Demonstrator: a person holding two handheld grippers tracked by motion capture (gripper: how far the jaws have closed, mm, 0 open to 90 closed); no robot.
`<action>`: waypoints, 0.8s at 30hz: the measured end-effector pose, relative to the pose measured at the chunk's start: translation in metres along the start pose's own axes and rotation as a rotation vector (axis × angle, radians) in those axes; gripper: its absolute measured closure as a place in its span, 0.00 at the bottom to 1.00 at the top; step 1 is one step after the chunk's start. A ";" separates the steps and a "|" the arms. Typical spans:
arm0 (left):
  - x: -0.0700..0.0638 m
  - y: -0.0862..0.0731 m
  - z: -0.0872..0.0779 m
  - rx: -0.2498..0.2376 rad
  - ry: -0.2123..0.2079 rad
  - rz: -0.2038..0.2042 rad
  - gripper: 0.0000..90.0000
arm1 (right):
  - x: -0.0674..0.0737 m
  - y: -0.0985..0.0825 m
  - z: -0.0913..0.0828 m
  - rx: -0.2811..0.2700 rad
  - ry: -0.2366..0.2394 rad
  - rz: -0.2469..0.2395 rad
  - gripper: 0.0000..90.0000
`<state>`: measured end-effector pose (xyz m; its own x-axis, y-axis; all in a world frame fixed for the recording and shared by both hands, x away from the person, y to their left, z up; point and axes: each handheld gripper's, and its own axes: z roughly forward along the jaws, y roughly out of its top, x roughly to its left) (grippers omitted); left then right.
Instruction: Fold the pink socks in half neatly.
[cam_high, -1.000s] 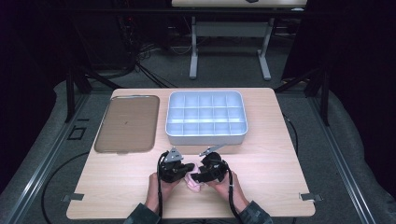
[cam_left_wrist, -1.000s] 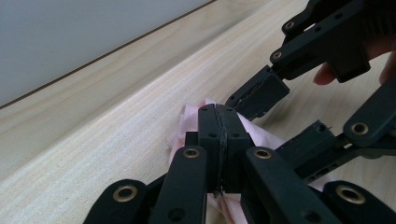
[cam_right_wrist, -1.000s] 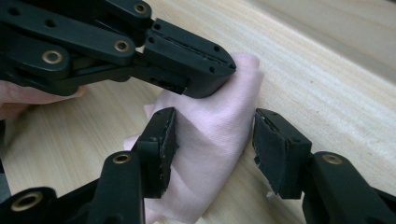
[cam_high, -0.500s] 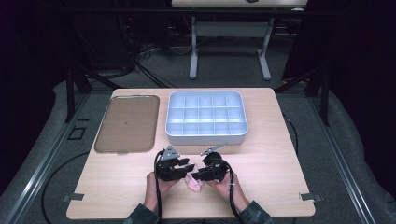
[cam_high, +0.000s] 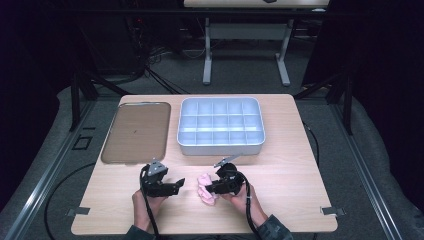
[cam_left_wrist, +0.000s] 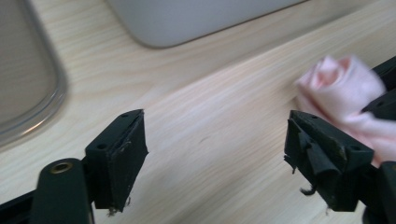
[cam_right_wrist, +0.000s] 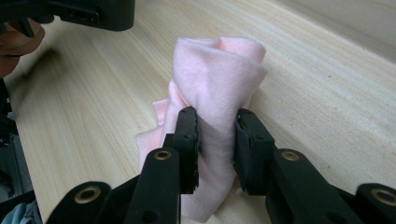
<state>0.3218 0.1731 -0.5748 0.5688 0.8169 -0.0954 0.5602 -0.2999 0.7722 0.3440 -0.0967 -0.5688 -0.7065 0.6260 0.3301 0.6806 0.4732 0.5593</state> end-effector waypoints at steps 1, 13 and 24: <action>0.001 -0.003 0.000 0.004 0.011 -0.001 0.20 | 0.000 0.000 0.000 0.003 0.002 -0.003 0.80; 0.004 -0.015 0.004 0.027 0.030 0.005 0.17 | -0.003 -0.002 -0.001 -0.006 0.016 0.010 0.81; 0.004 -0.015 0.005 0.033 0.035 0.007 0.17 | -0.002 -0.002 -0.001 -0.014 0.021 -0.008 0.82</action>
<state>0.3185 0.1782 -0.5902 0.5517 0.8313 -0.0679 0.5764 -0.3212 0.7514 0.3438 -0.0994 -0.5701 -0.7160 0.6089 0.3413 0.6721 0.4692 0.5729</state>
